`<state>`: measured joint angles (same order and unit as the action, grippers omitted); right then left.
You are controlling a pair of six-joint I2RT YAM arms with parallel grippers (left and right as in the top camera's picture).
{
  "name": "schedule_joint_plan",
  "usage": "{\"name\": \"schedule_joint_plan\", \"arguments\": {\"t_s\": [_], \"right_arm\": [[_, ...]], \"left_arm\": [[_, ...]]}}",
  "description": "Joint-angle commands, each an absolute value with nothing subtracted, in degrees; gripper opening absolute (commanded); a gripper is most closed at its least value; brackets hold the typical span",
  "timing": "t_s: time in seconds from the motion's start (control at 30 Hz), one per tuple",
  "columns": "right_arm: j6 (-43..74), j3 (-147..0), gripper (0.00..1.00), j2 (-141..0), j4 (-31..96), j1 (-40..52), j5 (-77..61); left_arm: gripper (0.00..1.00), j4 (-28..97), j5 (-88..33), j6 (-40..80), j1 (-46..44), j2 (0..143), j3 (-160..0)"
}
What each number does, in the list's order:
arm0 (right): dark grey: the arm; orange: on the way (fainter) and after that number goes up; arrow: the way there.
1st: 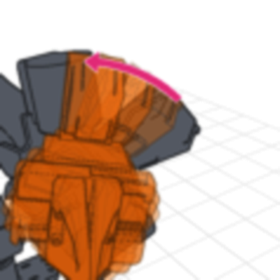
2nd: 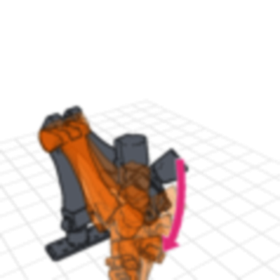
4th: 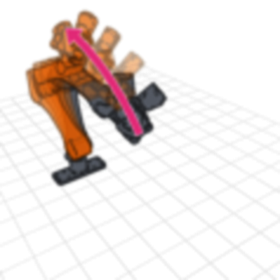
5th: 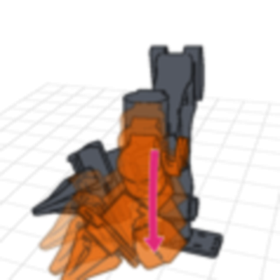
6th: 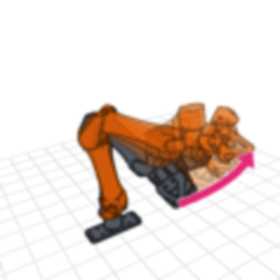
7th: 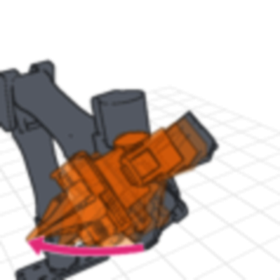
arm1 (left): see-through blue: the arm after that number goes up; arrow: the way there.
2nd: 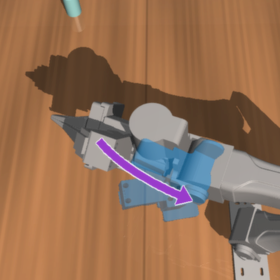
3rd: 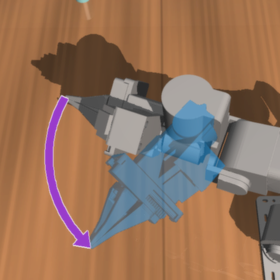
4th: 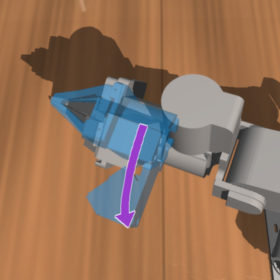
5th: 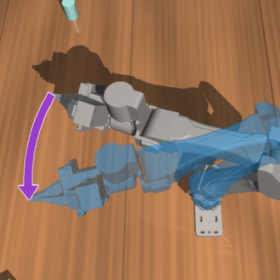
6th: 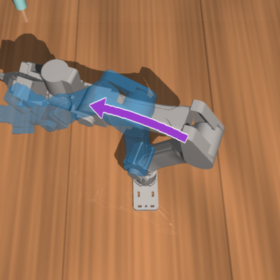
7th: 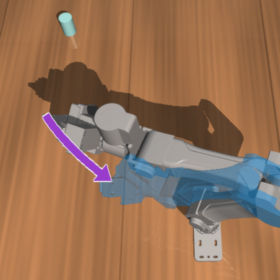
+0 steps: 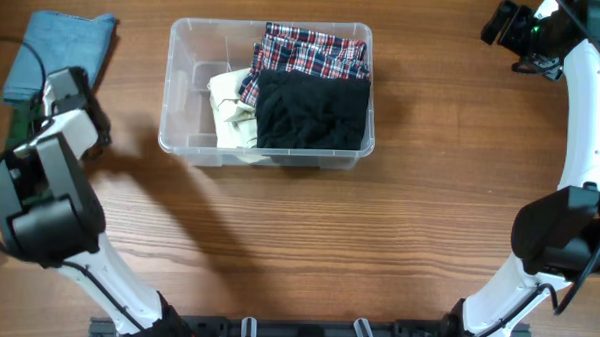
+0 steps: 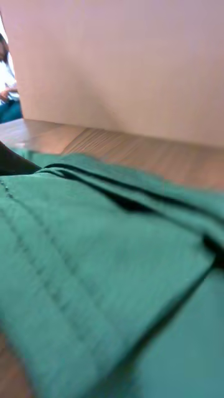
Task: Pack container
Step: 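Grasp the green cloth's edge with the left gripper and lift, then carry the green cloth right into the bin's left side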
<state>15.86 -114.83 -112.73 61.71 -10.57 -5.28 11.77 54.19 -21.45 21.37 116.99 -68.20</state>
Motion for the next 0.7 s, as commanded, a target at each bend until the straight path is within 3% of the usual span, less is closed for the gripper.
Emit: {"name": "schedule_joint_plan", "arguments": {"t_s": [0.0, 0.4, 0.67], "right_arm": [[16.7, -114.6, 1.00, -113.0, 61.5, -10.3, -4.7], [16.7, -114.6, 1.00, -113.0, 61.5, -10.4, -4.7], [16.7, -114.6, 1.00, -113.0, 61.5, -10.3, -4.7]], "left_arm": [[0.04, 12.5, 56.8, -15.6, 18.0, 107.9, -69.0], [0.04, 15.8, 56.0, -12.4, 6.0, 94.9, -69.0], [0.04, 21.7, 49.9, -3.9, -5.3, 87.6, -69.0]]}}
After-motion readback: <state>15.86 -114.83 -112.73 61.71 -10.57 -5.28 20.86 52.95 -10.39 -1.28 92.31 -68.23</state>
